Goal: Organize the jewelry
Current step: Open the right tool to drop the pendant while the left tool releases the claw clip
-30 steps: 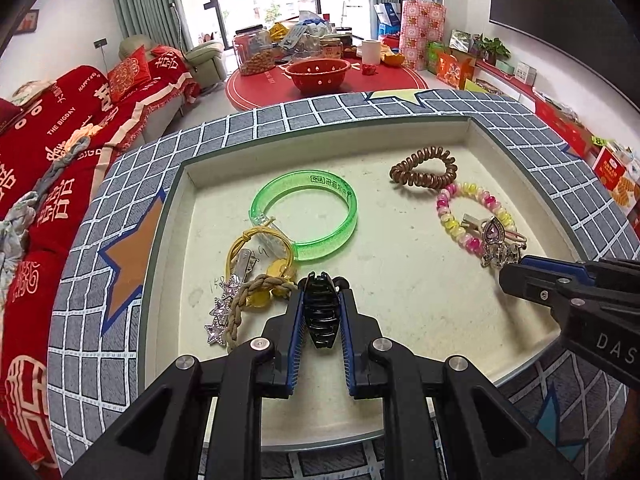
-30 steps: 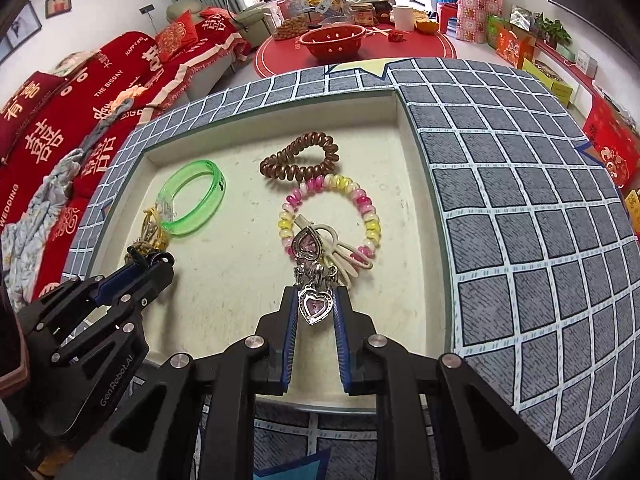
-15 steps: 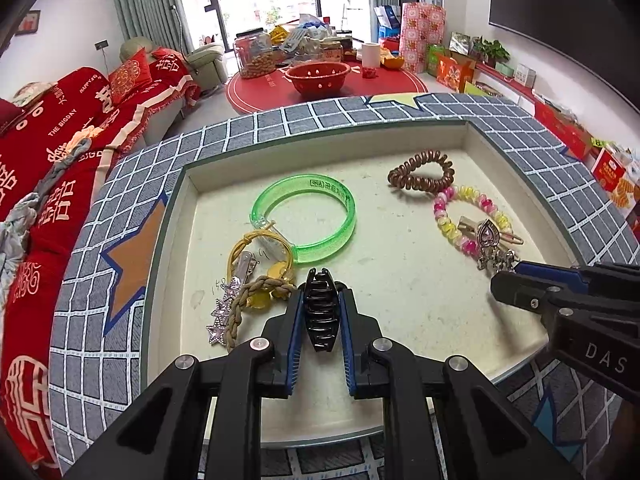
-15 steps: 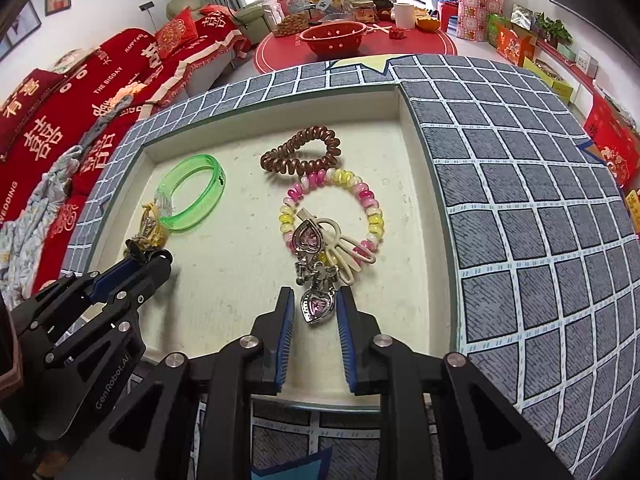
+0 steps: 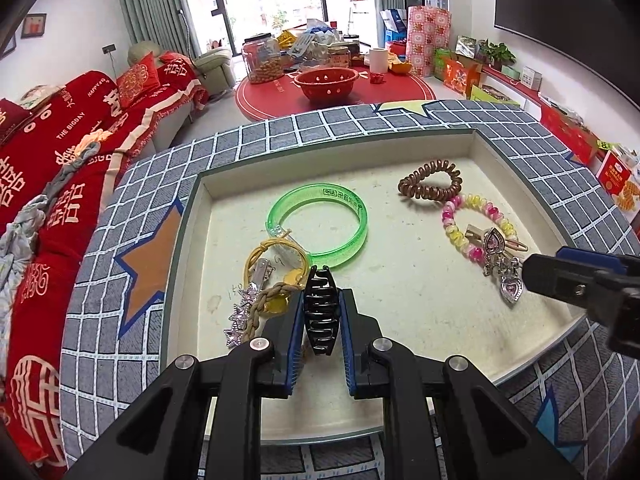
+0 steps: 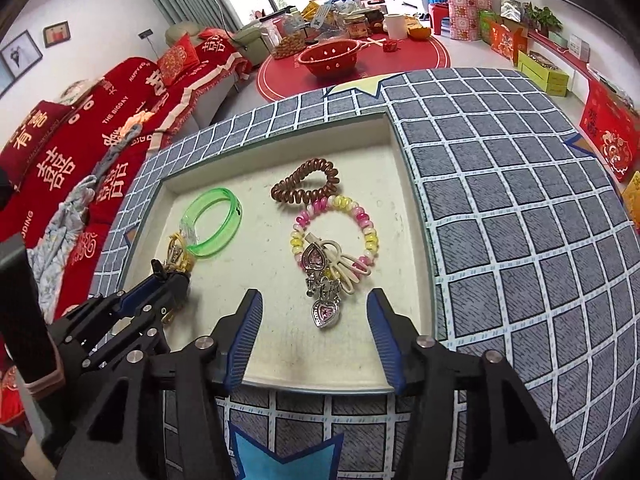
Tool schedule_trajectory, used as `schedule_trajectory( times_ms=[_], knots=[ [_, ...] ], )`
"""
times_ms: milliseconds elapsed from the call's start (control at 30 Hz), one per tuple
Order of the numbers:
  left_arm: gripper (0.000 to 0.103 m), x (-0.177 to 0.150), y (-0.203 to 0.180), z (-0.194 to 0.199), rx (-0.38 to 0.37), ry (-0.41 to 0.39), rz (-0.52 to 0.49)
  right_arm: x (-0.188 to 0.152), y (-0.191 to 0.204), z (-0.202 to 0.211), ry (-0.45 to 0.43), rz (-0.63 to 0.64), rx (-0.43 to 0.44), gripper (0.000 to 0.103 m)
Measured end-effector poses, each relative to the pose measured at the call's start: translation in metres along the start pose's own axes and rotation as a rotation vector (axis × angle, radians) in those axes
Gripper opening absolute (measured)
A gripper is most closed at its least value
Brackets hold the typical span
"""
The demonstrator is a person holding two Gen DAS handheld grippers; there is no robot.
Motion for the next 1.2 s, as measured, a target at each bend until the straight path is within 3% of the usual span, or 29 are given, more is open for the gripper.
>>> schedule_trajectory(
  times_ms=[700,733,767,800,867,1133,1167,1200],
  knots=[
    [0.031,0.011,0.008,0.002,0.021,-0.015,0.026,0.005,-0.004,0.004,-0.022,-0.015,-0.015,0.059],
    [0.037,0.012,0.009,0.002,0.025,-0.019,0.025,0.005,-0.005,0.004,-0.024,-0.02,-0.014,0.059],
    [0.082,0.013,0.011,0.003,0.032,-0.021,0.029,0.005,-0.006,0.004,-0.025,-0.025,-0.013,0.059],
    [0.103,0.014,0.014,0.005,0.048,-0.029,0.043,0.006,-0.008,0.005,-0.027,-0.029,-0.011,0.059],
    [0.103,0.016,0.02,0.014,0.068,-0.084,0.065,0.006,-0.009,0.007,-0.032,-0.034,-0.01,0.059],
    [0.103,0.015,0.024,0.014,0.083,-0.064,0.055,0.006,-0.009,0.007,-0.029,-0.031,-0.007,0.059],
    [0.103,0.014,0.025,0.015,0.089,-0.063,0.051,0.006,-0.008,0.007,-0.026,-0.03,-0.006,0.061],
    [0.103,0.014,0.026,0.015,0.091,-0.063,0.05,0.006,-0.007,0.006,-0.021,-0.03,-0.005,0.071]
  ],
)
Point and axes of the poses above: each gripper's, at about its wrist camera, not at the fingertips, and z roughly against the way its jaws point, y to its left, x to its top, the point moved 7 cm from there along -z, roughly the way its jaws point, and after that the axes turned 6 degrees about x, right-handed, at the moved point
